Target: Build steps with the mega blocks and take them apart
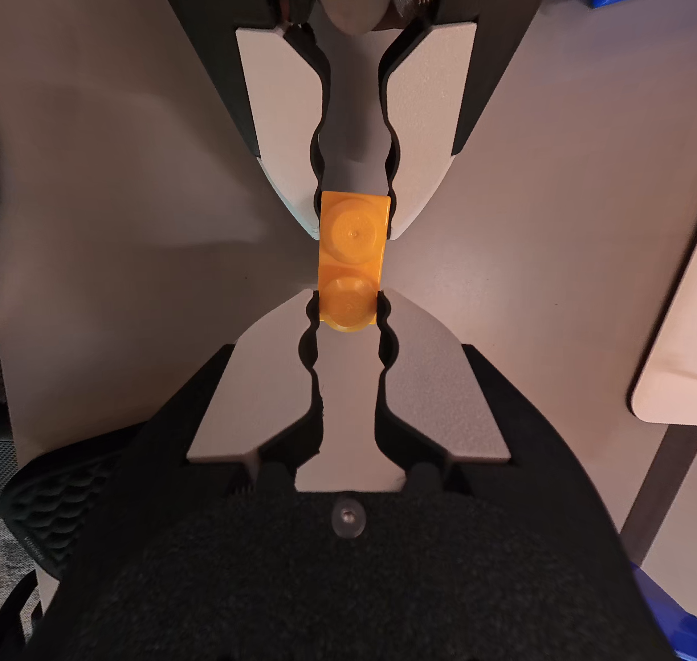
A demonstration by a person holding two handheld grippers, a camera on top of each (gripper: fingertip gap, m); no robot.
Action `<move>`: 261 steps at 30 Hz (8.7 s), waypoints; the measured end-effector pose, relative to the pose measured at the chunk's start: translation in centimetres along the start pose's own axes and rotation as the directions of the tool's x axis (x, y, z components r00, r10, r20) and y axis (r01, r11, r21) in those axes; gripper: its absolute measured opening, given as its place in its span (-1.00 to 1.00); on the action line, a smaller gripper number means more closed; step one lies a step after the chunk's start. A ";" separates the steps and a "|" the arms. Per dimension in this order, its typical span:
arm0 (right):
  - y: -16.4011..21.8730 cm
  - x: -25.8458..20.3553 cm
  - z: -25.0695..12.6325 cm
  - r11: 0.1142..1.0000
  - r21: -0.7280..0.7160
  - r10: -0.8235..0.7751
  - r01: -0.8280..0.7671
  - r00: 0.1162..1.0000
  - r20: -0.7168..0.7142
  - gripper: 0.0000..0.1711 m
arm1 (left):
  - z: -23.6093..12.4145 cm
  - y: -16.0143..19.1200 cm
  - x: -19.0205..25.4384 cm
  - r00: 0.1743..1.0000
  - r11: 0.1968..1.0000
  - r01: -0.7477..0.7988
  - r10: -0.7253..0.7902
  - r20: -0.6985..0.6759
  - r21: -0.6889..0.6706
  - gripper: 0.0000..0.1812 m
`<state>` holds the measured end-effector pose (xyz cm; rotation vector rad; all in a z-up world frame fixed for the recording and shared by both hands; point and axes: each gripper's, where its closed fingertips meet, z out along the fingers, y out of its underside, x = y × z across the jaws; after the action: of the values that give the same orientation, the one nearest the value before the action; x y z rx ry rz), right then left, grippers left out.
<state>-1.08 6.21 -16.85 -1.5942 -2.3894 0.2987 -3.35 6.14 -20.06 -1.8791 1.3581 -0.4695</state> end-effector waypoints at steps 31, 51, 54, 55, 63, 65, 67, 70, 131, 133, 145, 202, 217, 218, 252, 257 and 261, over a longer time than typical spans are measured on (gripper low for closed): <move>15.6 12.0 -16.4 0.939 0.064 0.342 -0.339 0.889 -0.304 -0.66 | 0.4 0.7 -0.8 0.999 0.999 0.032 -0.032 0.027 0.003 -0.52; 31.0 15.7 -15.0 0.828 0.066 0.546 -0.557 0.772 -0.325 -0.66 | 1.0 1.4 -0.7 0.998 0.998 0.055 -0.055 0.012 -0.014 -0.55; 31.9 15.9 -13.8 0.823 0.047 0.550 -0.566 0.774 -0.313 -0.66 | 1.1 1.5 -0.8 0.998 0.998 0.063 -0.063 0.008 -0.012 -0.55; 32.1 15.9 -13.4 0.822 0.037 0.551 -0.569 0.777 -0.305 -0.66 | 1.1 1.5 -0.8 0.998 0.998 0.064 -0.064 0.008 -0.013 -0.56; 33.4 15.7 -10.2 0.823 -0.053 0.530 -0.565 0.799 -0.284 -0.66 | 1.2 1.6 -0.7 0.997 0.997 0.071 -0.071 -0.001 -0.013 -0.57; 33.7 15.8 -9.8 0.824 -0.065 0.523 -0.563 0.800 -0.294 -0.66 | 1.2 1.6 -0.7 0.997 0.997 0.071 -0.071 -0.002 -0.014 -0.57; 33.9 15.9 -9.8 0.816 -0.062 0.537 -0.575 0.793 -0.290 -0.66 | 1.2 1.6 -0.7 0.997 0.997 0.073 -0.073 -0.003 -0.012 -0.57; 34.3 15.6 -9.6 0.816 -0.089 0.529 -0.571 0.800 -0.282 -0.66 | 1.2 1.6 -0.7 0.997 0.997 0.073 -0.073 -0.002 -0.011 -0.57; 2.7 11.0 4.8 0.729 0.427 0.672 -0.534 0.677 -0.300 -1.00 | -2.9 -0.4 -5.5 0.964 0.971 0.134 -0.175 0.202 0.200 -0.68; 3.0 11.6 4.9 0.707 0.480 0.693 -0.520 0.644 -0.323 -1.00 | -2.9 -0.5 -5.7 0.960 0.967 0.138 -0.183 0.212 0.214 -0.72; 3.0 12.6 3.0 0.638 0.633 0.749 -0.439 0.543 -0.379 -1.00 | -4.7 -1.0 -8.0 0.912 0.938 0.119 -0.233 0.338 0.325 -0.95; 2.7 13.1 1.8 0.643 0.694 0.723 -0.323 0.554 -0.412 -1.00 | -21.4 16.9 -33.5 0.235 0.622 0.740 -0.595 0.769 0.255 -0.52; 0.3 11.9 -1.1 0.601 0.779 0.688 -0.179 0.613 -0.390 -0.85 | -18.5 -4.9 -19.4 0.681 0.901 0.294 -0.431 0.592 0.318 -0.54; 0.0 11.7 -1.5 0.596 0.787 0.680 -0.158 0.621 -0.389 -0.80 | -17.4 -5.4 -18.3 0.705 0.906 0.284 -0.420 0.572 0.314 -0.54; -4.9 6.7 -5.4 0.354 0.935 0.441 -0.033 0.887 -0.136 -0.58 | -9.2 -6.5 -6.7 0.948 0.750 0.312 -0.286 -0.139 0.583 -0.25; -6.0 5.0 -5.1 0.349 0.936 0.352 -0.052 0.933 -0.079 -0.58 | -8.7 -6.4 -5.2 0.953 0.756 0.300 -0.212 -0.216 0.581 -0.37; -6.5 4.2 -4.4 0.369 0.927 0.305 -0.065 0.951 -0.055 -0.58 | -8.2 -6.1 -3.9 0.958 0.787 0.266 -0.154 -0.240 0.557 -0.56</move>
<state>-6.87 7.72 -10.28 -1.1772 -1.3178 1.1944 -6.33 7.64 -9.63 -1.4868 0.9529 -1.0710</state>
